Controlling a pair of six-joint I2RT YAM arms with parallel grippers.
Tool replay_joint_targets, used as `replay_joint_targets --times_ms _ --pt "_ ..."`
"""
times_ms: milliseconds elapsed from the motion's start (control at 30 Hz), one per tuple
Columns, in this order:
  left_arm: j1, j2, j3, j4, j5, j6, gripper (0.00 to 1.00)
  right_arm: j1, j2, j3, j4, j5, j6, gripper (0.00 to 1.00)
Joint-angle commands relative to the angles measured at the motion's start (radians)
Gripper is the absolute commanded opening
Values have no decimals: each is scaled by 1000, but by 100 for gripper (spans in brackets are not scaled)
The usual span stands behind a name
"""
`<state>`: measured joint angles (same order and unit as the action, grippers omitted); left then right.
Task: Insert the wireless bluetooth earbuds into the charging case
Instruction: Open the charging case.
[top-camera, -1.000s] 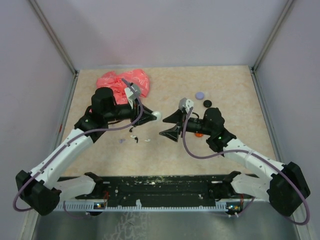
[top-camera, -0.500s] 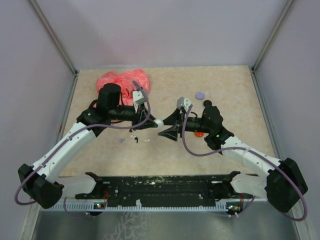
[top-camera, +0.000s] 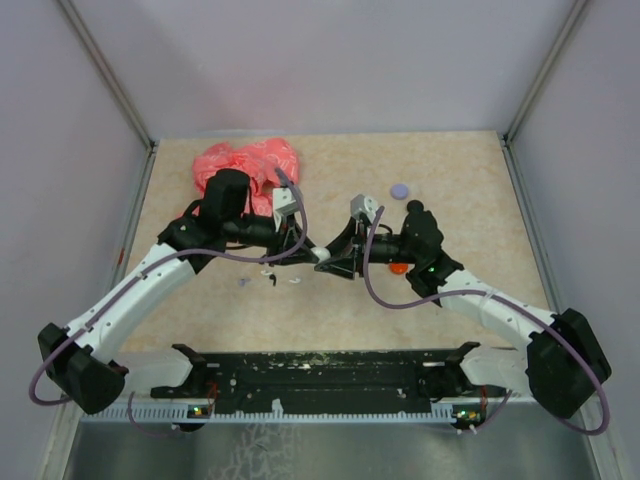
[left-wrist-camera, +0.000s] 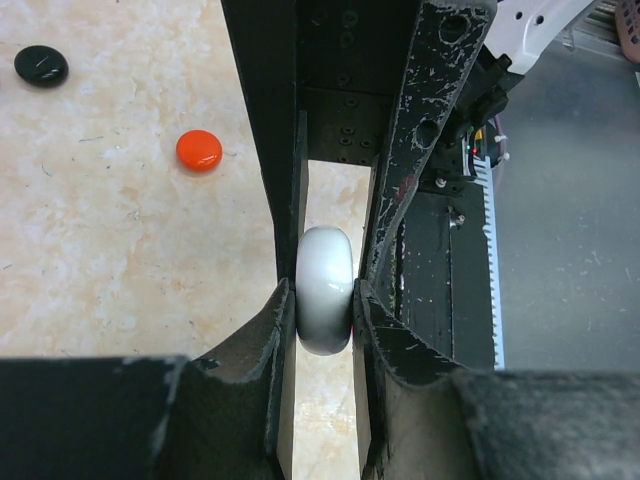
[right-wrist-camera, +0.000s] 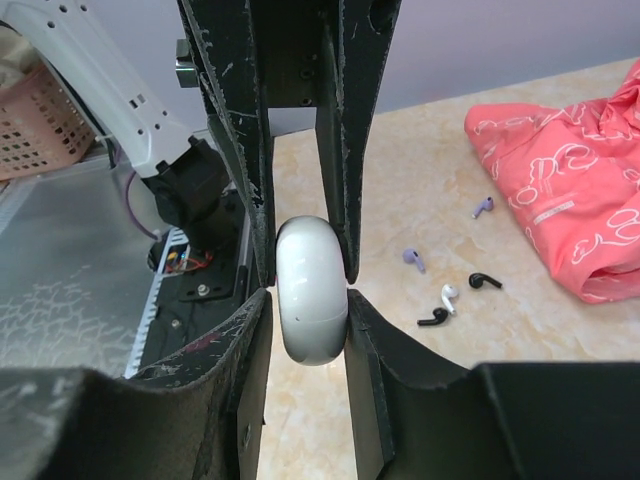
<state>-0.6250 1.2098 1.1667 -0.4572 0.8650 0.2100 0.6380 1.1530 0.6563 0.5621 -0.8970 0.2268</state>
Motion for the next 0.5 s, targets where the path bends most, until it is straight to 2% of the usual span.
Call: replay_joint_targets --times_ms 0,133,300,400,467 --pt "-9 -5 35 2 16 26 5 -6 3 41 61 -42 11 34" --pt "-10 -7 35 2 17 29 5 -6 1 37 61 -42 11 33" --pt "-10 -10 33 0 10 33 4 -6 0 34 69 -50 15 24" --pt "-10 -16 30 4 -3 30 5 -6 3 29 77 -60 21 13" --pt "-11 -26 27 16 -11 23 12 -6 4 23 80 -68 23 4"
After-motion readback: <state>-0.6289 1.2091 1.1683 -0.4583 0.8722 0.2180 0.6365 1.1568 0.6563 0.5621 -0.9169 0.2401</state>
